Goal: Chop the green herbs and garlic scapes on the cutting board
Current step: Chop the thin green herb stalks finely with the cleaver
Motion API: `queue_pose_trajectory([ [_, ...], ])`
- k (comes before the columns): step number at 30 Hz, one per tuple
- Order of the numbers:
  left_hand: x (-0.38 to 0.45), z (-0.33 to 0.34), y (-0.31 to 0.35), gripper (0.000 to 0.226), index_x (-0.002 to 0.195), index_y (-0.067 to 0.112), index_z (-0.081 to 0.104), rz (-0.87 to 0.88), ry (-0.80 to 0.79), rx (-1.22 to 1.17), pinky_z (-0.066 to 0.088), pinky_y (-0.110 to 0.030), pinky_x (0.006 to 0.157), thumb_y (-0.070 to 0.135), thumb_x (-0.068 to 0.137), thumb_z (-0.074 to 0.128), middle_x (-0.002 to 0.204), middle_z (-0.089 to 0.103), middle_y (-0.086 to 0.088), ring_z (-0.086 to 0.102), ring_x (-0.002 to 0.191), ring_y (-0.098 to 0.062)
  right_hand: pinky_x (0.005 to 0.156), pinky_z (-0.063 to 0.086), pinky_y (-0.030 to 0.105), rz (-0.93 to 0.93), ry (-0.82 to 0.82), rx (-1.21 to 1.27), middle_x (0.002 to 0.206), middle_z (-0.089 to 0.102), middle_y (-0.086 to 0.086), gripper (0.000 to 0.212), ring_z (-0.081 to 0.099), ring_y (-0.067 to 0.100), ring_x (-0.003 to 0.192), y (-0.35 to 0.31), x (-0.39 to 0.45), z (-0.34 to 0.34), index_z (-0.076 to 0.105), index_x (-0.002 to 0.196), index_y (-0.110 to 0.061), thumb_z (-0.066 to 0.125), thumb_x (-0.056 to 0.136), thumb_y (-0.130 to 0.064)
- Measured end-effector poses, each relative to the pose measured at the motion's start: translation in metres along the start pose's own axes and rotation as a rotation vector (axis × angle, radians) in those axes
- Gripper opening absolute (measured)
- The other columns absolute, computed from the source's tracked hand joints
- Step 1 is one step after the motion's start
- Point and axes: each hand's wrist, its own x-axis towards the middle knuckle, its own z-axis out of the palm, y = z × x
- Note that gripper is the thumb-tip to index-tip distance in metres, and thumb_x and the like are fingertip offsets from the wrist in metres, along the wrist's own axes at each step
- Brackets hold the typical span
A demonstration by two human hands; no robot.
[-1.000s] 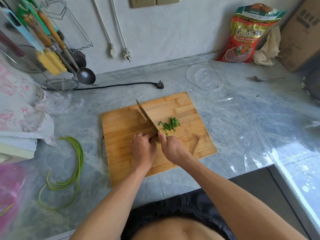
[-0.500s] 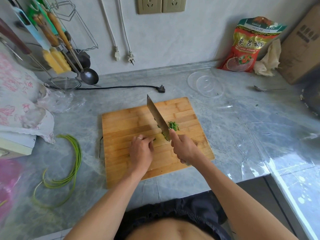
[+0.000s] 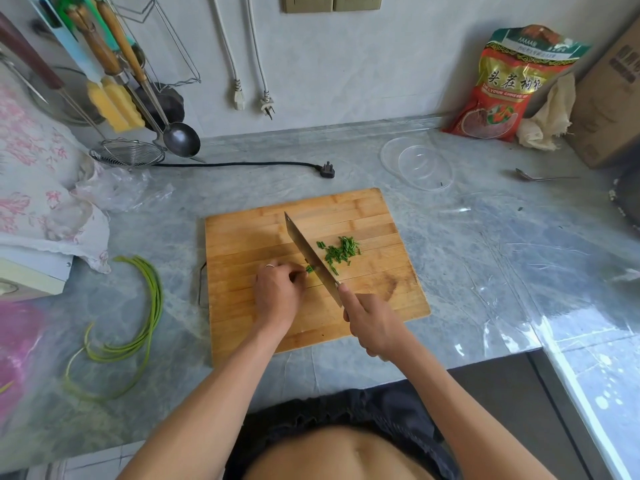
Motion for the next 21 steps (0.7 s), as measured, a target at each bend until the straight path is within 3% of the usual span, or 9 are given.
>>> queue_pose_trajectory([
  [6, -0.009, 0.004, 0.006, 0.012, 0.093, 0.026, 0.078, -0.036, 0.067, 0.059, 0.035, -0.036, 0.080, 0.029, 0.090, 0.067, 0.096, 0.071, -0.002, 0.054, 0.092, -0.025, 0.047, 0.040, 0.031, -0.021, 0.026, -0.044, 0.061, 0.049, 0.010, 0.078, 0.047, 0.022, 0.050, 0.005, -0.009, 0.004, 0.054, 0.080, 0.011, 0.025, 0.099, -0.059],
  [9, -0.012, 0.004, 0.008, 0.012, 0.090, 0.025, 0.079, -0.042, 0.087, 0.042, 0.034, -0.037, 0.081, 0.028, 0.090, 0.067, 0.095, 0.070, -0.003, 0.054, 0.091, -0.026, 0.053, 0.039, 0.034, -0.053, 0.049, -0.070, 0.056, 0.044, 0.007, 0.066, 0.041, 0.018, 0.050, 0.003, -0.014, 0.010, 0.041, 0.062, -0.004, 0.026, 0.101, -0.056],
  [12, -0.015, 0.004, 0.007, 0.014, 0.091, 0.026, 0.078, -0.016, 0.089, 0.068, 0.036, -0.038, 0.081, 0.029, 0.091, 0.065, 0.094, 0.070, -0.002, 0.053, 0.091, -0.026, 0.057, 0.037, 0.037, -0.061, 0.040, -0.072, 0.054, 0.039, 0.005, 0.060, 0.037, 0.019, 0.050, 0.006, -0.017, 0.016, 0.031, 0.059, -0.011, 0.026, 0.102, -0.053],
  [18, -0.017, 0.005, 0.006, 0.017, 0.094, 0.026, 0.078, -0.025, 0.087, 0.088, 0.041, -0.041, 0.080, 0.030, 0.091, 0.062, 0.089, 0.066, -0.004, 0.051, 0.089, -0.027, 0.068, 0.037, 0.034, -0.028, 0.015, -0.191, 0.068, 0.049, 0.007, 0.058, 0.047, 0.024, 0.068, 0.004, -0.025, 0.013, 0.052, 0.078, -0.007, 0.021, 0.102, -0.051],
  [21, -0.017, 0.003, 0.004, 0.018, 0.095, 0.025, 0.077, 0.000, 0.067, 0.114, 0.041, -0.041, 0.081, 0.031, 0.091, 0.060, 0.091, 0.067, -0.005, 0.051, 0.091, -0.027, 0.065, 0.038, 0.035, -0.010, 0.001, -0.216, 0.066, 0.048, 0.005, 0.056, 0.047, 0.025, 0.067, 0.004, -0.021, 0.014, 0.046, 0.069, -0.015, 0.019, 0.101, -0.052],
])
